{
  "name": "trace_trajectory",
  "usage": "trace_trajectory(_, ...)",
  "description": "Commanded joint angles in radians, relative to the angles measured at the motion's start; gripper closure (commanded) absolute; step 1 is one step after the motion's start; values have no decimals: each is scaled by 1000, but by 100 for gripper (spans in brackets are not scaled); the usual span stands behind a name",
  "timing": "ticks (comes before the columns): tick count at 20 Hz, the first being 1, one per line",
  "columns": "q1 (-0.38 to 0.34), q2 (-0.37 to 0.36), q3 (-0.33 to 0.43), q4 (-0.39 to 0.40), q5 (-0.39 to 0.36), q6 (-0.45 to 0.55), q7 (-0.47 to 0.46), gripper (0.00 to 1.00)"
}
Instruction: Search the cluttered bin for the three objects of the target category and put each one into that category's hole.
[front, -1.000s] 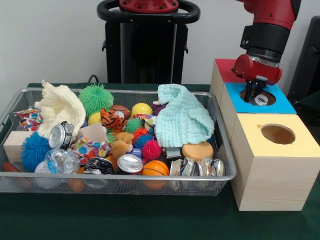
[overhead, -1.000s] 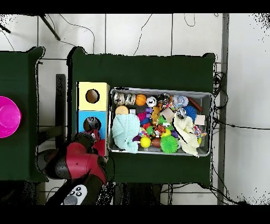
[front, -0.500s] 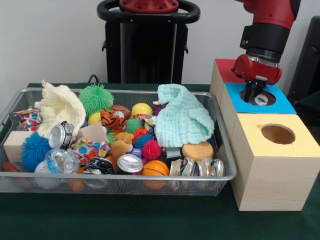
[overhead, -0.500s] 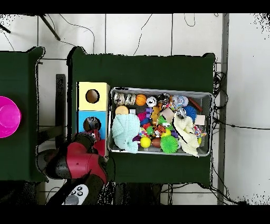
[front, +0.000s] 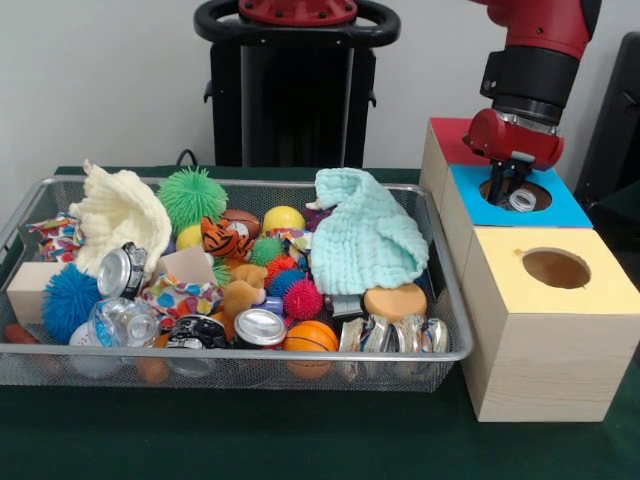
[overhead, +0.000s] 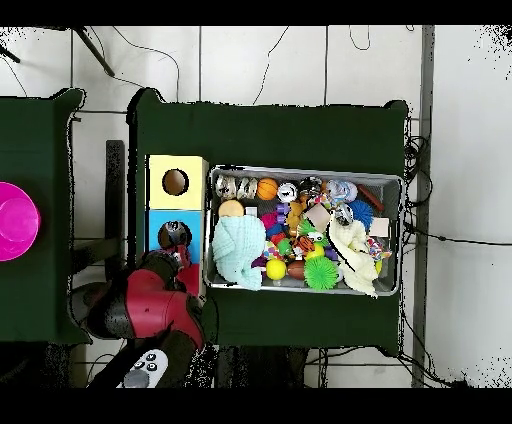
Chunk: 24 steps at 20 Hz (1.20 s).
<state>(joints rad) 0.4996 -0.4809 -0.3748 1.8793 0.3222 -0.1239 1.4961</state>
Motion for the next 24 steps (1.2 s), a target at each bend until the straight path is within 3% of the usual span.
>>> trace_trajectory(1, -42, 176, 66, -1, 97, 46, 272, 100)
trace_trajectory(2, -40, 177, 64, -1, 101, 48, 270, 100)
trace_trajectory(3, -37, 178, 62, 0, 104, 50, 268, 0)
trace_trajectory(13, -33, 178, 59, 6, 124, 57, 248, 0)
trace_trajectory(14, -47, 164, 75, 16, 107, 23, 252, 0)
trace_trajectory(19, -73, 42, 114, 66, 69, 122, 225, 0)
trace_trajectory(24, -54, -69, 89, 88, 65, 234, 206, 0)
